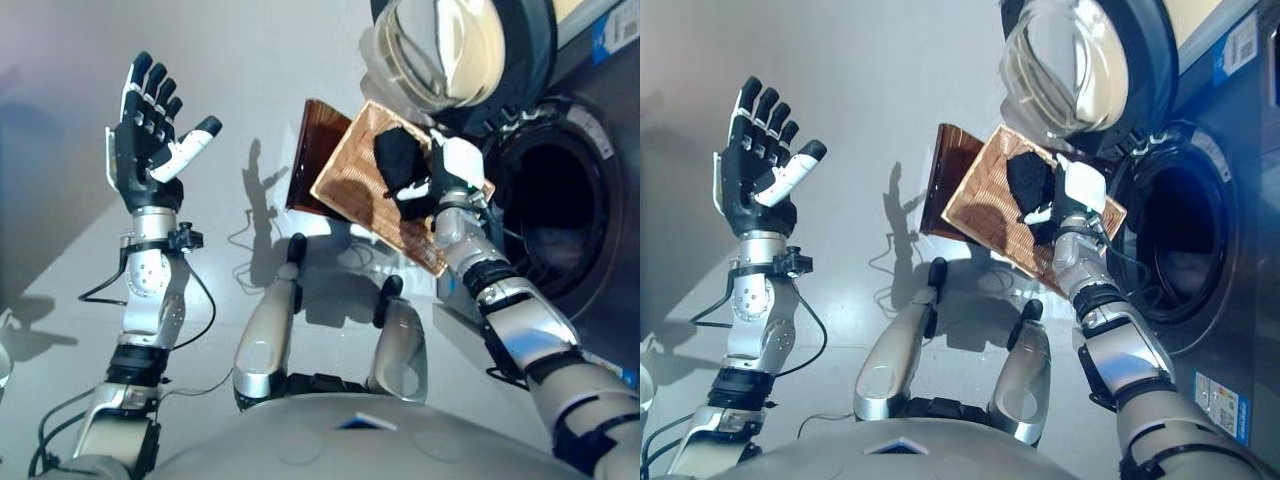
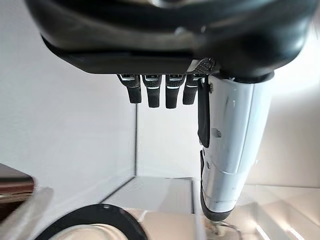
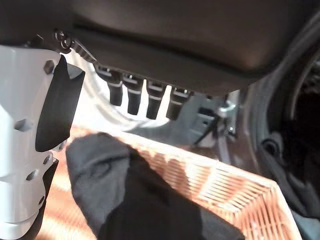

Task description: Pick up the clothes and place them into the washing machine

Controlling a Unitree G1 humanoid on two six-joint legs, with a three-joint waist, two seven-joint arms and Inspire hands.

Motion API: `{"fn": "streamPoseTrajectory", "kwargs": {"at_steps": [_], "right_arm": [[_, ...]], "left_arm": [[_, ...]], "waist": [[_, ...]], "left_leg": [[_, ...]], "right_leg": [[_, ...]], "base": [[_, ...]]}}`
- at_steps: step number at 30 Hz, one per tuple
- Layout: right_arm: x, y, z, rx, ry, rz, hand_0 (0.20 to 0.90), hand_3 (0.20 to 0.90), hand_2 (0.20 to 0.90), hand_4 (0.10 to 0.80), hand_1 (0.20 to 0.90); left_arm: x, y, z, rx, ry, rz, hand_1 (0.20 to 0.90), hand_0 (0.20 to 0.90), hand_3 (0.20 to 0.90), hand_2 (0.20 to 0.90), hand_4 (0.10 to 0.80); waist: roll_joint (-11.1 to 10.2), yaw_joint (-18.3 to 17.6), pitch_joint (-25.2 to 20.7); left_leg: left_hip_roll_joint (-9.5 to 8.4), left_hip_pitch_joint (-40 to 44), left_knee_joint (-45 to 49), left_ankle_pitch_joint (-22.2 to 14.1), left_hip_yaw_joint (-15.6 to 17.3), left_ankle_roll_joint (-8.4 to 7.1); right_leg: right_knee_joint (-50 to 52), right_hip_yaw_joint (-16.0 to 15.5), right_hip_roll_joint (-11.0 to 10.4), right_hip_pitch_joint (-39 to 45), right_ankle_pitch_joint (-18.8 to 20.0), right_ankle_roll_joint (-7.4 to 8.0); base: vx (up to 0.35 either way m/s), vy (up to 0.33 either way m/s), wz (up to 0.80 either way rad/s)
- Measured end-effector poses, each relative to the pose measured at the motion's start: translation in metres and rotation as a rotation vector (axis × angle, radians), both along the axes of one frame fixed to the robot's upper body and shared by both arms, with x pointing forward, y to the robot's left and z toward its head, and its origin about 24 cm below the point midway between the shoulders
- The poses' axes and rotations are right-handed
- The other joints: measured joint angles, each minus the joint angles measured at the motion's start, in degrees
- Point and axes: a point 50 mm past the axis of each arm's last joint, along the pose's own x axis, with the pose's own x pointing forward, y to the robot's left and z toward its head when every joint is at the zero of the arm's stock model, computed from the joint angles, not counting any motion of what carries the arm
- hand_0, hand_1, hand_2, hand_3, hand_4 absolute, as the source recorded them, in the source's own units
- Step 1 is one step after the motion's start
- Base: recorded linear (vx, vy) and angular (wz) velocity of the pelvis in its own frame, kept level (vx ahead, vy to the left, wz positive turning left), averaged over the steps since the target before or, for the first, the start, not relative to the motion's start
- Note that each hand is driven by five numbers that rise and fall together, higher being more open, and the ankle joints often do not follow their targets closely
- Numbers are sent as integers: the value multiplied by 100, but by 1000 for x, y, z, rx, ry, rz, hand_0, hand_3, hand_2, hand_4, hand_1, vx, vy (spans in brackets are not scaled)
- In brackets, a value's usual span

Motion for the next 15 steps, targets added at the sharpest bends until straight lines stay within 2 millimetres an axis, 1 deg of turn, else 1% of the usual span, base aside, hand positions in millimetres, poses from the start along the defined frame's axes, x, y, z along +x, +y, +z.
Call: {"fn": "streamPoseTrajectory", "kwargs": {"at_steps": [3, 5, 6, 7, 10, 11, 15], "right_arm": [[3, -1, 4, -10, -4, -17, 900, 900, 900, 800, 900], [7, -1, 10, -16, -16, -26, 900, 900, 900, 800, 900], [12, 1, 17, -19, -33, -26, 900, 900, 900, 800, 900], [12, 1, 18, -18, -36, -25, 900, 900, 900, 800, 900], [19, 3, 30, -22, -73, -23, 900, 900, 900, 800, 900], [22, 4, 35, -25, -82, -29, 900, 900, 900, 800, 900], [26, 5, 43, -31, -121, -35, 900, 900, 900, 800, 900]], "left_arm": [[0, 0, 1, 8, -4, 17, 900, 900, 900, 900, 800], [1, 1, 3, 2, -10, 34, 900, 900, 900, 900, 800], [3, 4, 7, -4, -23, 53, 900, 900, 900, 900, 800], [3, 4, 7, -5, -26, 59, 900, 900, 900, 900, 800], [5, 8, 15, -2, -54, 96, 900, 900, 900, 900, 800], [8, 7, 18, -4, -68, 101, 900, 900, 900, 900, 800], [9, 6, 24, 6, -90, 110, 900, 900, 900, 900, 800]], "waist": [[-18, -22, 252], [-16, -51, 389], [-12, -109, 553], [-18, -109, 564], [-28, -125, 642], [-28, -127, 688], [-31, -138, 711]], "left_leg": [[-2, -144, 93, 3, -3, -7], [-2, -288, 168, 4, -3, -6], [-10, -353, 232, 2, -3, -5], [-9, -398, 251, 2, -2, -5], [-2, -684, 457, -4, 1, 0], [0, -748, 534, -21, -2, -9], [24, -982, 824, -109, 4, -28]], "right_leg": [[117, 35, 3, -159, -3, -3], [181, 45, 5, -298, -2, -5], [264, 65, 3, -361, 0, 1], [294, 69, 3, -410, 0, 0], [515, 109, 6, -715, -53, -36], [601, 118, 9, -783, -80, -49], [818, 160, 27, -1016, -119, -84]], "base": [[-39, 3, 1], [-43, 1, 2], [-33, -9, 1], [-58, -9, 2], [-29, 4, 0], [-40, 8, 0], [-46, 12, -4]]}}
